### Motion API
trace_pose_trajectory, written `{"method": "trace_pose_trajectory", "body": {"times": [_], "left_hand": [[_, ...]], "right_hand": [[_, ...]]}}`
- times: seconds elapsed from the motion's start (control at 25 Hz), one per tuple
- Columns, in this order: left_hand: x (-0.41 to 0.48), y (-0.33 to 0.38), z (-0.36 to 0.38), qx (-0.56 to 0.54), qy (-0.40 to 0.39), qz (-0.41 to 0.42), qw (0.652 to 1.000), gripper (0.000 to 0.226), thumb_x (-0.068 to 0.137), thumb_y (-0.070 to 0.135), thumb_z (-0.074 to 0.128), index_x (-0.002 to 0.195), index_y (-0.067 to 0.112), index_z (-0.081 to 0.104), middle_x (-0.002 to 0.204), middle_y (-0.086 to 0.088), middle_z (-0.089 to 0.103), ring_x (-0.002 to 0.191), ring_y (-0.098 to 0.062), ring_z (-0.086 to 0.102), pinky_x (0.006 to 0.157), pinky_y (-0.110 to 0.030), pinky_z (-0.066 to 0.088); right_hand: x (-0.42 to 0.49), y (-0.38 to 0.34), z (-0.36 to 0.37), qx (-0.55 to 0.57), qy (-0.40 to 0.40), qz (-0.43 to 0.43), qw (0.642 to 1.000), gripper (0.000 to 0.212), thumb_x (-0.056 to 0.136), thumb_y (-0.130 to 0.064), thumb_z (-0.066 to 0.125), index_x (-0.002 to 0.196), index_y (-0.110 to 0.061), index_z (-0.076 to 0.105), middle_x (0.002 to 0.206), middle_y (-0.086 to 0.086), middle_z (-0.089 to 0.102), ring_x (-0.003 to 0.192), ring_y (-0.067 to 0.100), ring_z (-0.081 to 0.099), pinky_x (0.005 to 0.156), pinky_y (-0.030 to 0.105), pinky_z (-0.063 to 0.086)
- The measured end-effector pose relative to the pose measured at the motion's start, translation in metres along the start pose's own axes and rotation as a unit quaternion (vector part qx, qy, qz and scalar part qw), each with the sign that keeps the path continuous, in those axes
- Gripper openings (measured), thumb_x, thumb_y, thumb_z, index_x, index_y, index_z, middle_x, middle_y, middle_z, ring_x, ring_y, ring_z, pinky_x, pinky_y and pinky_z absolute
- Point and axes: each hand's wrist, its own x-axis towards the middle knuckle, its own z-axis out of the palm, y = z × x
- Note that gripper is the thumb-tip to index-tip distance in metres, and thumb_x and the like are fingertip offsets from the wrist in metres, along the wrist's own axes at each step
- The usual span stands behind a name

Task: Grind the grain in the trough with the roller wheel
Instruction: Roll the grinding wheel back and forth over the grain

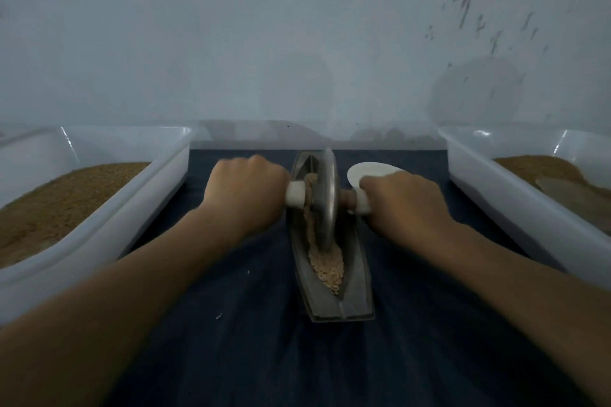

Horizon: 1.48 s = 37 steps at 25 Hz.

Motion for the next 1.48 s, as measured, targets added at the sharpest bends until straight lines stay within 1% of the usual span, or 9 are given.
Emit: {"method": "trace_pose_trajectory", "body": {"times": [0.16,0.36,0.52,0.64,0.84,0.96,1.12,1.32,1.48], "left_hand": [[-0.027,-0.003,0.002,-0.019,0.014,-0.009,1.0,0.051,0.055,0.027,0.079,0.06,0.03,0.028,0.052,0.011,0.013,0.044,-0.009,0.002,0.048,-0.018,0.008],[0.025,0.002,0.013,-0.061,-0.103,-0.103,0.988,0.007,0.089,0.03,0.058,0.088,0.024,0.061,0.075,0.002,0.052,0.062,-0.019,0.046,0.058,-0.034,0.036],[-0.014,-0.005,0.009,-0.029,0.008,-0.028,0.999,0.028,0.07,0.035,0.073,0.067,0.029,0.046,0.057,0.011,0.025,0.045,-0.012,0.023,0.046,-0.023,0.017],[-0.037,-0.005,0.006,-0.052,0.009,-0.029,0.998,0.052,0.055,0.037,0.077,0.062,0.033,0.026,0.053,0.016,0.014,0.043,-0.005,0.007,0.048,-0.016,0.005],[0.013,0.003,0.003,-0.039,-0.085,-0.081,0.992,0.007,0.089,0.027,0.056,0.088,0.024,0.062,0.072,0.003,0.047,0.061,-0.019,0.045,0.057,-0.033,0.037],[0.005,-0.002,0.001,-0.047,-0.086,-0.043,0.994,0.004,0.086,0.031,0.061,0.086,0.027,0.061,0.07,0.006,0.042,0.059,-0.017,0.042,0.055,-0.032,0.035],[-0.029,-0.007,-0.001,-0.022,0.007,-0.01,1.0,0.054,0.051,0.046,0.078,0.059,0.037,0.026,0.054,0.016,0.009,0.045,-0.001,0.001,0.046,-0.016,0.003],[0.019,0.002,0.005,-0.047,-0.108,-0.065,0.991,0.01,0.088,0.028,0.058,0.095,0.025,0.065,0.08,0.001,0.055,0.068,-0.022,0.054,0.061,-0.034,0.04],[-0.001,-0.006,0.003,-0.048,-0.073,-0.008,0.996,0.011,0.081,0.036,0.064,0.076,0.032,0.055,0.066,0.008,0.042,0.053,-0.014,0.041,0.05,-0.029,0.032]], "right_hand": [[-0.014,0.006,-0.009,-0.027,0.069,-0.045,0.996,0.033,0.057,-0.034,0.079,0.066,-0.029,0.047,0.055,-0.012,0.024,0.047,0.01,0.012,0.049,0.016,0.007],[0.054,-0.014,-0.006,-0.005,-0.098,0.039,0.994,0.015,0.094,-0.038,0.063,0.097,-0.024,0.06,0.091,0.002,0.064,0.084,0.029,0.063,0.074,0.044,0.057],[0.007,0.0,-0.011,-0.024,0.031,-0.052,0.998,0.017,0.079,-0.034,0.061,0.076,-0.029,0.045,0.063,-0.01,0.039,0.05,0.017,0.037,0.044,0.023,0.026],[-0.01,0.002,-0.017,-0.033,0.103,-0.085,0.991,0.028,0.064,-0.032,0.048,0.073,-0.031,0.022,0.058,-0.01,0.017,0.048,0.012,0.007,0.051,0.018,0.003],[0.04,-0.014,-0.009,0.009,-0.102,0.035,0.994,0.015,0.092,-0.034,0.061,0.086,-0.028,0.049,0.083,-0.002,0.058,0.078,0.025,0.059,0.061,0.033,0.04],[0.021,-0.004,-0.011,-0.013,-0.047,-0.014,0.999,0.015,0.083,-0.031,0.066,0.081,-0.03,0.051,0.072,-0.008,0.051,0.062,0.022,0.046,0.05,0.028,0.036],[-0.009,0.006,-0.012,-0.045,0.083,-0.093,0.991,0.03,0.059,-0.031,0.064,0.069,-0.029,0.036,0.061,-0.011,0.022,0.049,0.019,0.02,0.05,0.019,0.005],[0.038,-0.012,-0.009,0.0,-0.102,0.036,0.994,0.009,0.092,-0.033,0.064,0.089,-0.03,0.055,0.091,-0.001,0.063,0.081,0.025,0.06,0.062,0.033,0.04],[0.012,-0.002,-0.016,-0.025,-0.029,-0.027,0.999,0.02,0.079,-0.033,0.072,0.077,-0.03,0.052,0.067,-0.01,0.043,0.057,0.019,0.04,0.047,0.025,0.028]]}}
